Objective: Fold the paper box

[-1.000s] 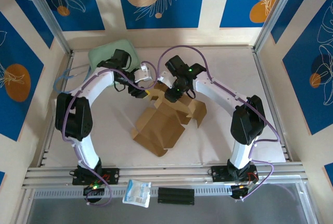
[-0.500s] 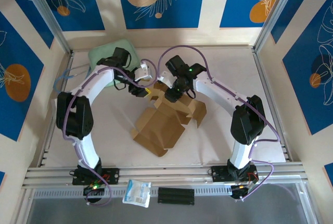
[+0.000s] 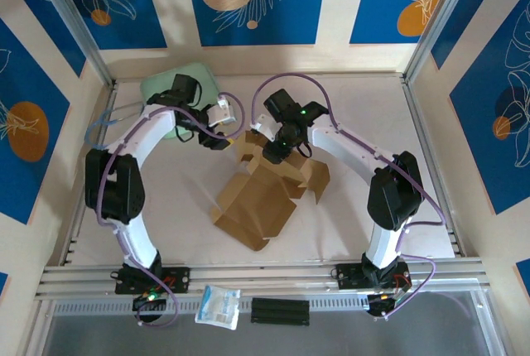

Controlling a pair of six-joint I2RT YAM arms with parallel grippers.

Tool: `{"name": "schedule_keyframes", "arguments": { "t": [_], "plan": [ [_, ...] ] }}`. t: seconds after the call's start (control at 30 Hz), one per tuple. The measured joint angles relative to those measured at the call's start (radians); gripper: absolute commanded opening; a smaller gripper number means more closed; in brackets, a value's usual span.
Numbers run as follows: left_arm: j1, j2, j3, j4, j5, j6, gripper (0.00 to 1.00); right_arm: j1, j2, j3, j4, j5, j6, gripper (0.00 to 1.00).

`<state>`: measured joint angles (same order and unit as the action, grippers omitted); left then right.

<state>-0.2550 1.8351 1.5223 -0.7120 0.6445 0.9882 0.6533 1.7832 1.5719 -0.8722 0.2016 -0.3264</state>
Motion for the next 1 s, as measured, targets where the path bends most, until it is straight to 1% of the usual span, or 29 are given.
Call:
{"name": "schedule_keyframes", "arguments": {
  "t": [0.1, 0.17, 0.2, 0.37, 0.6, 0.67, 0.9, 1.0],
  "plan": [
    [-0.015, 0.043, 0.008, 0.025, -0.009, -0.015, 0.66, 0.000, -0.007, -0.002, 0.000, 0.000, 0.000, 0.48],
    [-0.032, 0.060, 0.008, 0.030, -0.010, -0.021, 0.61, 0.000, -0.009, -0.002, 0.001, 0.000, 0.000, 0.48],
    [-0.043, 0.068, 0.011, 0.027, -0.010, -0.021, 0.61, 0.000, -0.009, -0.002, 0.001, 0.000, 0.000, 0.48],
    [-0.083, 0.103, 0.049, -0.026, 0.003, -0.014, 0.56, -0.003, -0.009, -0.005, 0.002, 0.001, 0.000, 0.47],
    [-0.090, 0.104, 0.059, -0.090, 0.038, -0.012, 0.50, -0.007, -0.009, -0.010, 0.013, 0.001, 0.000, 0.47],
    [-0.093, 0.104, 0.059, -0.097, 0.049, -0.012, 0.49, -0.007, -0.009, -0.010, 0.016, 0.001, -0.001, 0.47],
    [-0.114, 0.104, 0.053, -0.085, 0.070, -0.042, 0.46, -0.011, -0.009, -0.011, 0.019, 0.005, 0.000, 0.47],
    [-0.126, 0.104, 0.029, -0.056, 0.072, -0.064, 0.44, -0.017, -0.009, -0.017, 0.020, 0.006, 0.000, 0.47]
  ]
}}
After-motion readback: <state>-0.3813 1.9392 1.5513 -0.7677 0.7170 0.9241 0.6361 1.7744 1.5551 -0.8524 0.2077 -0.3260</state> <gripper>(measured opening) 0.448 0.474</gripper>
